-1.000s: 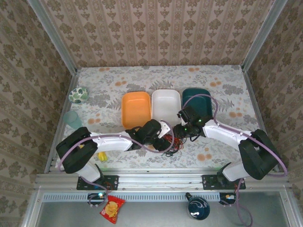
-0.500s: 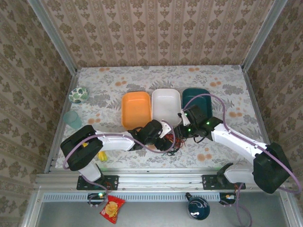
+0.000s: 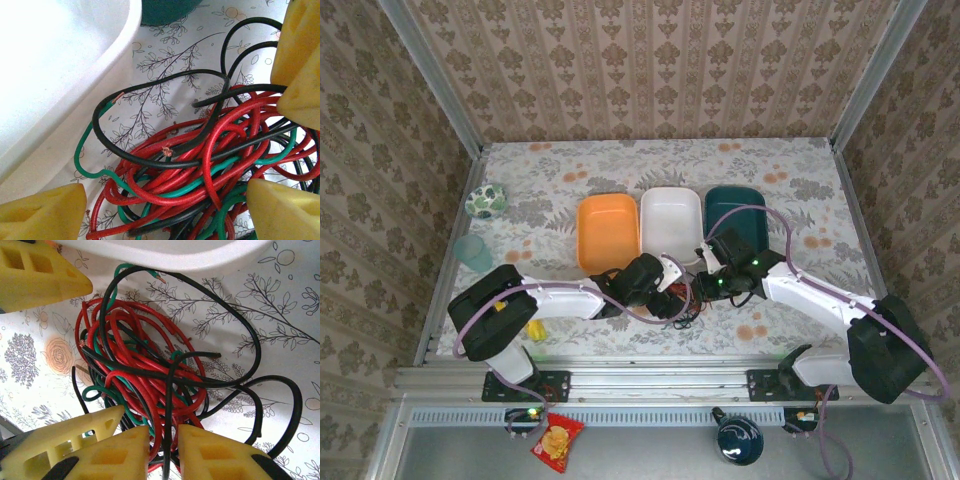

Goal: Untangle the cables

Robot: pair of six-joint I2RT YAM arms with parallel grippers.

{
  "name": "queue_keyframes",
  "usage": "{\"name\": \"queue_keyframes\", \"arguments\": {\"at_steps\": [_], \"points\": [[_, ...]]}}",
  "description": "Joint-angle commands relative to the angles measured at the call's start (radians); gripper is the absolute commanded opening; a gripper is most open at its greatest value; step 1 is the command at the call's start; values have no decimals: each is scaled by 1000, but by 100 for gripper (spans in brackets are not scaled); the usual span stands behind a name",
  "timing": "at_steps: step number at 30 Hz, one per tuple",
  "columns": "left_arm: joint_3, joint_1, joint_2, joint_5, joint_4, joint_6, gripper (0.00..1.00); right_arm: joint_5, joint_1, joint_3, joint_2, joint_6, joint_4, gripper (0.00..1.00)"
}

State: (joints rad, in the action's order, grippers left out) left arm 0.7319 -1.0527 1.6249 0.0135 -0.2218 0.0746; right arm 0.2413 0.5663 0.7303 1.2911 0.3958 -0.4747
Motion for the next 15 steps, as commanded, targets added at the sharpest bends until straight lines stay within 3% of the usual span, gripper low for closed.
{"name": "queue_keyframes", "arguments": {"at_steps": [1, 7, 9, 15], "points": [[-26, 1, 50, -68, 86, -6, 82, 0, -8, -28, -25, -6, -22, 17], [-20, 1, 80, -75, 88, 3, 77, 33, -40, -45, -67, 6, -7, 6], [-20, 0, 92, -75, 84, 4, 72, 48, -52, -45, -84, 8, -5, 8], [-10, 2, 123, -56, 79, 2, 26, 78, -81, -63, -113, 35, 24, 17]]}}
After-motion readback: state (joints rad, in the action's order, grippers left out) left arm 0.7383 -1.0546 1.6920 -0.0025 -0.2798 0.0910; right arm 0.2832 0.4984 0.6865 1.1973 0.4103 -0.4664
